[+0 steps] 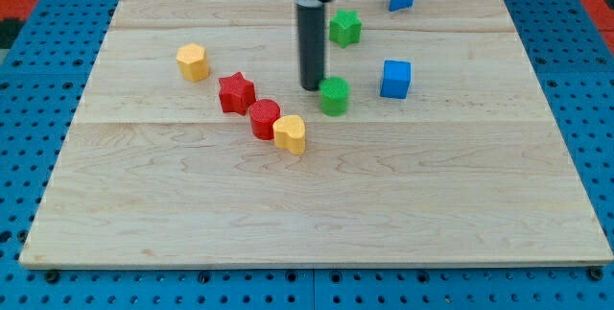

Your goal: Push the blue cube sightly up

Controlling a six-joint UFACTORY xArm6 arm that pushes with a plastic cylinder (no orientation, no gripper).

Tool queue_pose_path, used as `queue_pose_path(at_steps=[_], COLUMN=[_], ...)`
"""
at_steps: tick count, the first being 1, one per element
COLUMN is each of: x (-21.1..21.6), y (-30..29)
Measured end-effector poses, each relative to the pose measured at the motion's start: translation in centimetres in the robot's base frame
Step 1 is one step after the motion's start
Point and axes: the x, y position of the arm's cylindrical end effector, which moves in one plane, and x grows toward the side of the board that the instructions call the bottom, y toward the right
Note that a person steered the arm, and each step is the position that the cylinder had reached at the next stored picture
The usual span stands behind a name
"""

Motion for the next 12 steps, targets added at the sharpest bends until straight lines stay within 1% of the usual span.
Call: queue_pose_path(at_steps=[1,3,4,5,6,7,8,9,10,11,12], x=[1.3,-1.2,-1.2,-0.8,2.1,6.5,7.2,5.6,5.0,5.5,5.2], y=[3.7,3.3,5.2,7.6,11.3,8.8,7.8,3.9,3.5,7.6,15.0])
